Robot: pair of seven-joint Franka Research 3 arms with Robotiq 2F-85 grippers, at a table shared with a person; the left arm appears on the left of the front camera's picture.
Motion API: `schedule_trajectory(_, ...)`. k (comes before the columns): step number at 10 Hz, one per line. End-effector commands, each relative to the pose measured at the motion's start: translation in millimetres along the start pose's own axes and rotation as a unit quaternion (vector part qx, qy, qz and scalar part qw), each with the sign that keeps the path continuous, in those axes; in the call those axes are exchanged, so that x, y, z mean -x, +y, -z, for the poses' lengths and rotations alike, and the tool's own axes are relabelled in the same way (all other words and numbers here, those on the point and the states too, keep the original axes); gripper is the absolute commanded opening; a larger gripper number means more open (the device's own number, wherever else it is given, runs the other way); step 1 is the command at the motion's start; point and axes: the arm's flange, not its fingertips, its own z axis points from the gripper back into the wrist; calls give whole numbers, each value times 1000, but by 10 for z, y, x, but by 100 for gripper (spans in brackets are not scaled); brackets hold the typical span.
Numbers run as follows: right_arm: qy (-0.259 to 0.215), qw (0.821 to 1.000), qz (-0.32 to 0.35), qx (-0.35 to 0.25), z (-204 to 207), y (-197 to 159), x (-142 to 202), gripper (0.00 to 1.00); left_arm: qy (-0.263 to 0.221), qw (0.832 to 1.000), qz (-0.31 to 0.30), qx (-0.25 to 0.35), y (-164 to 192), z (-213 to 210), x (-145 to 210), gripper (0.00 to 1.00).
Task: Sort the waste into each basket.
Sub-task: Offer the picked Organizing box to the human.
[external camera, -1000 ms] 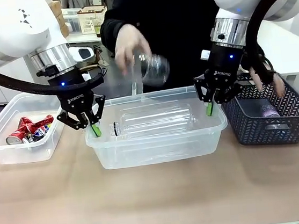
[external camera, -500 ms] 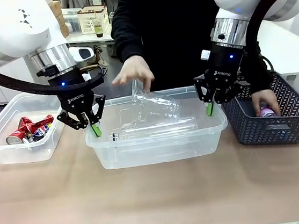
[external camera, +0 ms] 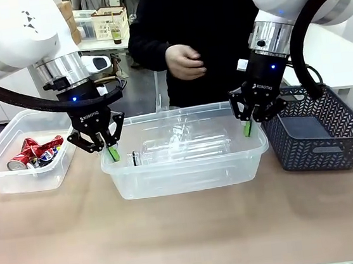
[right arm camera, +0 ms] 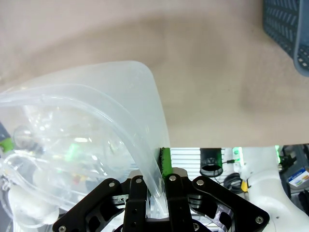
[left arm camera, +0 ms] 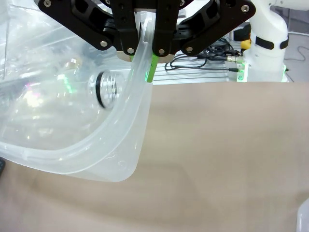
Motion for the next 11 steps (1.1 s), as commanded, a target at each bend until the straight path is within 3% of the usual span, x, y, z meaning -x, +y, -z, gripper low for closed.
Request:
schedule_trajectory(1,-3,1000,6,-2,-24,-1,15,0,-4,1000,-10,7,26,-33,13,0)
schedule_trajectory(11,-3,1000,6,-2,-24,-1,15,0,-4,1000,-10,7,26,-33,13,0)
